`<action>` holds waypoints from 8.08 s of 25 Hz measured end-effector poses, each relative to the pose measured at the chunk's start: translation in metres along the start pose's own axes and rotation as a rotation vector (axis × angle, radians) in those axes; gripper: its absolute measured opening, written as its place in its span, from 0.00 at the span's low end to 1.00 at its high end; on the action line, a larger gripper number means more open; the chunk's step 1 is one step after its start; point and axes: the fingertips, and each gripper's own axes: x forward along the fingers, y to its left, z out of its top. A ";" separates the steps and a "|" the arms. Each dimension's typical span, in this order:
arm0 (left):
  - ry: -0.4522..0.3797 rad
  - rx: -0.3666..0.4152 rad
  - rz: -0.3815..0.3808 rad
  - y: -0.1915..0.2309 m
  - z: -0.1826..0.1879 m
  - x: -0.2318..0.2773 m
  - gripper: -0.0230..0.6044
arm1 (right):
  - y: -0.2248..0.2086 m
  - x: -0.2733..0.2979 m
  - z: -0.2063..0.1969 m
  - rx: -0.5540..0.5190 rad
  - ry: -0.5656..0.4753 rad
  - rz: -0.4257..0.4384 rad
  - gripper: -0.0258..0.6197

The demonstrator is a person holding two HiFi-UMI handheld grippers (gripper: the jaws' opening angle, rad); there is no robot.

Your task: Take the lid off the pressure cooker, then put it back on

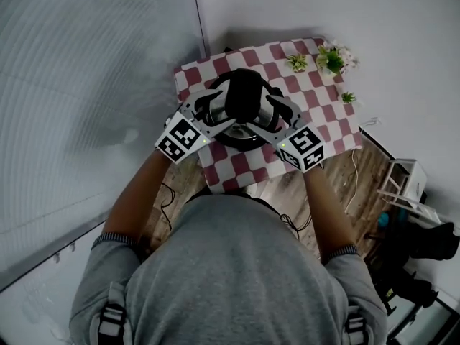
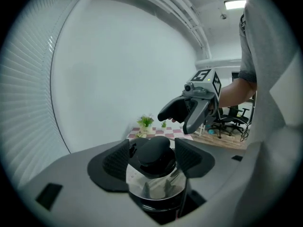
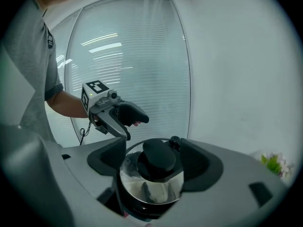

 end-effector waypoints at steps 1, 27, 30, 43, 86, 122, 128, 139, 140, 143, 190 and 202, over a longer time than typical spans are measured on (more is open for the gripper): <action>0.019 0.004 -0.023 0.001 -0.002 0.005 0.54 | -0.001 0.003 -0.002 0.000 0.011 0.004 0.62; 0.586 0.380 -0.554 -0.010 -0.067 0.061 0.55 | -0.006 0.063 -0.064 -0.196 0.550 0.248 0.55; 0.634 0.395 -0.581 -0.012 -0.071 0.063 0.55 | -0.005 0.064 -0.067 -0.193 0.606 0.269 0.54; 0.651 0.411 -0.600 -0.012 -0.070 0.064 0.51 | -0.010 0.064 -0.068 -0.236 0.696 0.268 0.49; 0.608 0.266 -0.236 -0.108 0.051 0.167 0.51 | -0.079 -0.107 -0.071 -0.565 0.601 0.435 0.49; 0.739 0.108 -0.235 -0.199 -0.070 0.318 0.51 | -0.132 -0.140 -0.277 -0.564 0.727 0.563 0.49; 0.766 0.102 -0.221 -0.194 -0.107 0.332 0.51 | -0.136 -0.117 -0.309 -0.564 0.728 0.554 0.50; 0.792 0.114 -0.244 -0.189 -0.147 0.351 0.51 | -0.144 -0.093 -0.346 -0.516 0.741 0.533 0.50; 0.789 0.113 -0.241 -0.188 -0.148 0.353 0.51 | -0.145 -0.092 -0.348 -0.516 0.743 0.531 0.50; 0.779 0.110 -0.236 -0.185 -0.149 0.356 0.51 | -0.149 -0.090 -0.351 -0.518 0.744 0.525 0.50; -0.326 -0.193 0.380 -0.138 0.143 0.156 0.54 | -0.127 -0.228 -0.042 -0.112 -0.257 0.194 0.58; -0.386 -0.142 0.415 -0.130 0.166 0.141 0.54 | -0.120 -0.236 -0.024 -0.117 -0.288 0.140 0.58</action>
